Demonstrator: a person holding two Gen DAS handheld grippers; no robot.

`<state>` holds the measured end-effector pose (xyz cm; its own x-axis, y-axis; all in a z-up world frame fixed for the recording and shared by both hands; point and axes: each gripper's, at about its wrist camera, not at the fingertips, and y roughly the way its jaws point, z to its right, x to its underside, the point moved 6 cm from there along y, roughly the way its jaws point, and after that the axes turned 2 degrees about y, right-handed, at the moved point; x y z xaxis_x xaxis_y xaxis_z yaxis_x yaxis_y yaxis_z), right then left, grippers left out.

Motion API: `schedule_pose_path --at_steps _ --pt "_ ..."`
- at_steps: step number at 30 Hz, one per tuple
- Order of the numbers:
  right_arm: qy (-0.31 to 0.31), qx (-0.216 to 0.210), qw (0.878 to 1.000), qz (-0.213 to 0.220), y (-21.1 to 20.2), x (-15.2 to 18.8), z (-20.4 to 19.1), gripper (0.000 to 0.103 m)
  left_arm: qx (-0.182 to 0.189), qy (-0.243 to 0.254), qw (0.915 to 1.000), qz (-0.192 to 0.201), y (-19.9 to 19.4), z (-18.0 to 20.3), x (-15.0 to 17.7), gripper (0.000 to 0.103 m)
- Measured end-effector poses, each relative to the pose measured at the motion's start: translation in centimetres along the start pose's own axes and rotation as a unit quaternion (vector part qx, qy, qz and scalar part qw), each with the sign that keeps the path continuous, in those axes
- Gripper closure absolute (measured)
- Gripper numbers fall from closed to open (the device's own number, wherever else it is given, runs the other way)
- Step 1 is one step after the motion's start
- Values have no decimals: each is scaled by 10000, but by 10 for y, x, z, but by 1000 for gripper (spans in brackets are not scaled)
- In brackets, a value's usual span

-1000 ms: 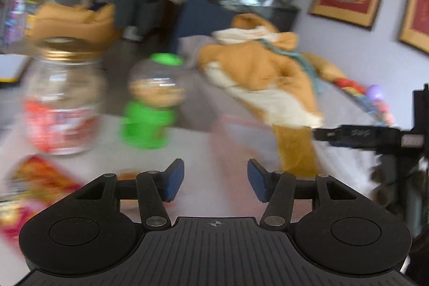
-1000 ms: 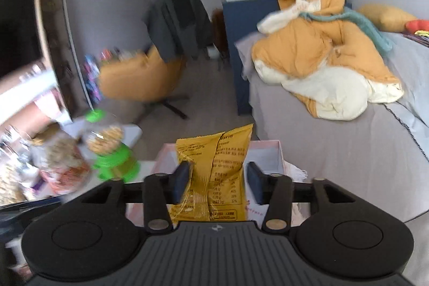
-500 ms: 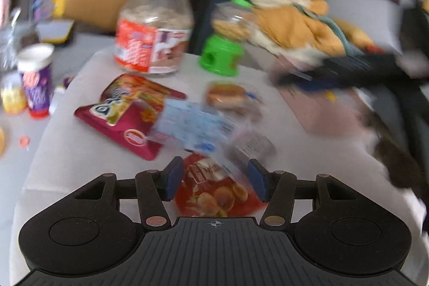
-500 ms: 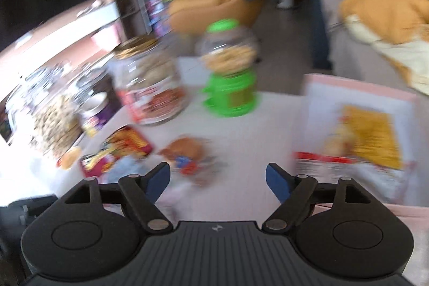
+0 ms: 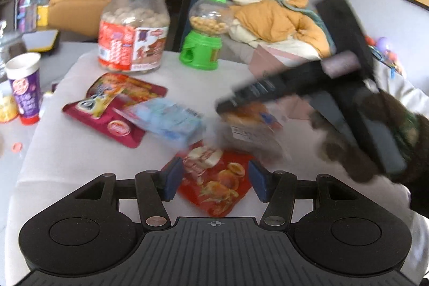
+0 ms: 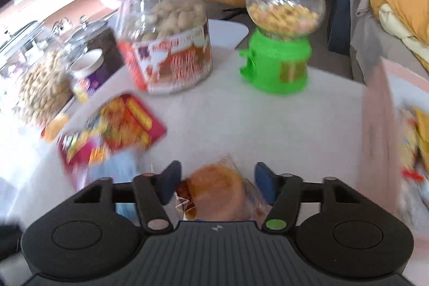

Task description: Organize snacks

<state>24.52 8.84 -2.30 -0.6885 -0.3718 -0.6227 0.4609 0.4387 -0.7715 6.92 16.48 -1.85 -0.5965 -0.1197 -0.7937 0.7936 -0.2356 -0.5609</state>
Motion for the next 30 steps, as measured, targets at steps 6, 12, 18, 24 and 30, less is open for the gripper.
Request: schedule_pose_path --at_steps 6,12,18,24,30 --pt "-52 59 10000 -24 -49 56 30 45 13 -72 10000 -34 9 11 -5 43" --pt "-84 796 9964 266 -86 91 76 41 189 -260 9995 11 12 30 -16 44" --pt "132 1609 9853 559 -115 117 123 28 337 -126 9976 -585 22 68 -19 44" --pt "1002 952 9878 720 -153 137 144 27 12 -382 9952 -904 57 81 -18 47" --pt "996 960 9882 662 -172 168 141 26 -374 155 9956 -845 92 101 -27 45"
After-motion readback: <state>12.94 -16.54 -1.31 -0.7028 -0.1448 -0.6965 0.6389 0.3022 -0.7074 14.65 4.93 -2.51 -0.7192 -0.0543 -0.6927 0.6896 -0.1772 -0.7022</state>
